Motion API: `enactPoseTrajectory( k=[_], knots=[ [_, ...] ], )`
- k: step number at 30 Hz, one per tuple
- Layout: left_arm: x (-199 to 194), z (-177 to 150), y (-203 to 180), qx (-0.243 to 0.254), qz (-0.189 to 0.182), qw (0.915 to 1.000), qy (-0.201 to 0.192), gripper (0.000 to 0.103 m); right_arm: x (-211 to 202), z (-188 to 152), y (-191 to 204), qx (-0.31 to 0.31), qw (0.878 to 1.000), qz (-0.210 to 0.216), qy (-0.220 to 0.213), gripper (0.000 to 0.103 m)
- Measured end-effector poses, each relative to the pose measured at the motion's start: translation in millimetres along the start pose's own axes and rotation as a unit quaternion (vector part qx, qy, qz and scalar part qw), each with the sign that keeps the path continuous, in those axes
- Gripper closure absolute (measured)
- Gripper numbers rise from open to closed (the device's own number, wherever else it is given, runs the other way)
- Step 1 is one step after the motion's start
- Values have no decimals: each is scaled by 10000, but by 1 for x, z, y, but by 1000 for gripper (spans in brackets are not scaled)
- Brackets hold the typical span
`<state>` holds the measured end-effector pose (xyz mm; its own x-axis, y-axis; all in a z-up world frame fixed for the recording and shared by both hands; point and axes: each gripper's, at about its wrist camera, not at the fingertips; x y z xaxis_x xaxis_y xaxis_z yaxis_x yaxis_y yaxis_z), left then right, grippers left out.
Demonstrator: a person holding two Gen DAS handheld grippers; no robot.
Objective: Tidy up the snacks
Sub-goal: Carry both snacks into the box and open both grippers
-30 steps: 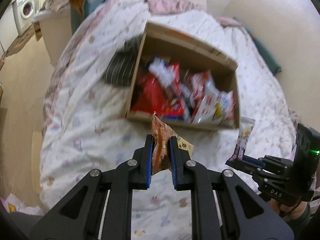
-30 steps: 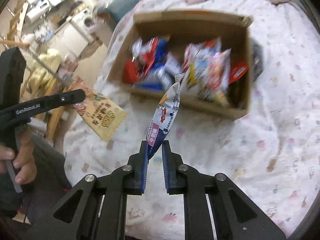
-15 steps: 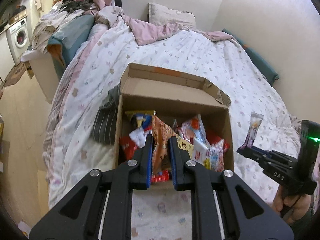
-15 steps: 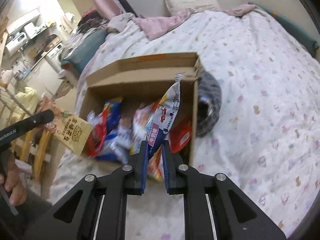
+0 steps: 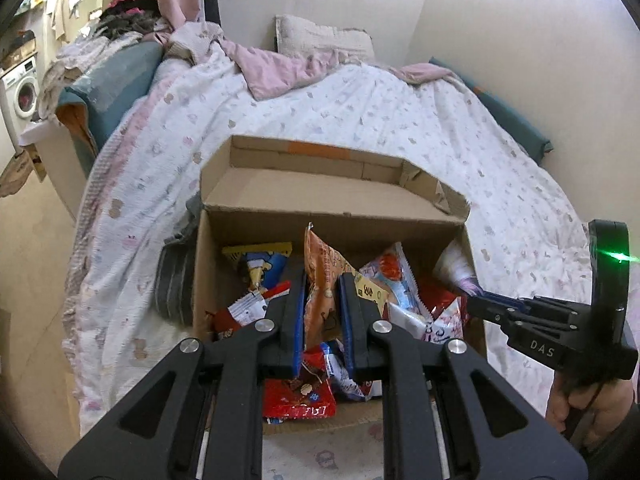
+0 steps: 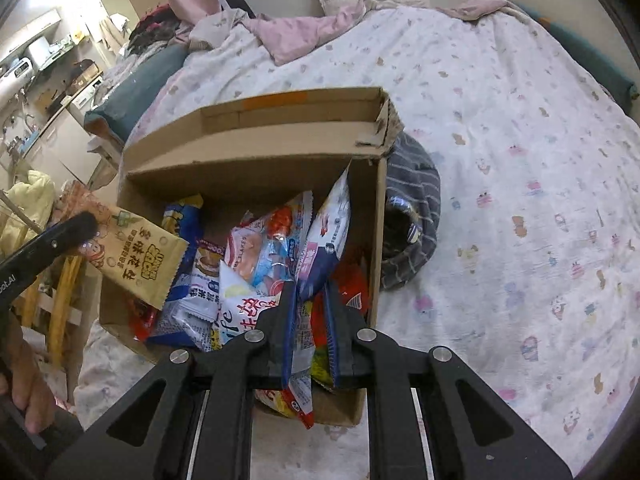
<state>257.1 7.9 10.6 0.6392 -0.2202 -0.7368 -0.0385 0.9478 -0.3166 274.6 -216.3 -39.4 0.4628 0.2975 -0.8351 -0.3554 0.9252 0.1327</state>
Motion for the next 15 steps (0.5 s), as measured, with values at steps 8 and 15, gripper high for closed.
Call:
enactPoseTrajectory(
  k=[8, 15],
  knots=[
    [4, -4, 0, 84, 125, 9999, -58, 89, 7, 2, 3, 10, 9999, 126, -40, 89],
    [2, -3, 3, 17, 294, 9995, -99, 38, 6, 1, -4, 230, 9993, 300, -64, 84]
  ],
)
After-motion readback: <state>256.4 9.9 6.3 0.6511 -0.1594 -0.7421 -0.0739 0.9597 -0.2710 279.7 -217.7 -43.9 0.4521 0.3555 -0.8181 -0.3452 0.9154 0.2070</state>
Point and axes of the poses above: each gripper's, at about its wrist camera, not at the fingertips, and x roughly the way its jaws point, y to its left, z to its top, and after that the axes turned 10 degrees about -x, right-handed
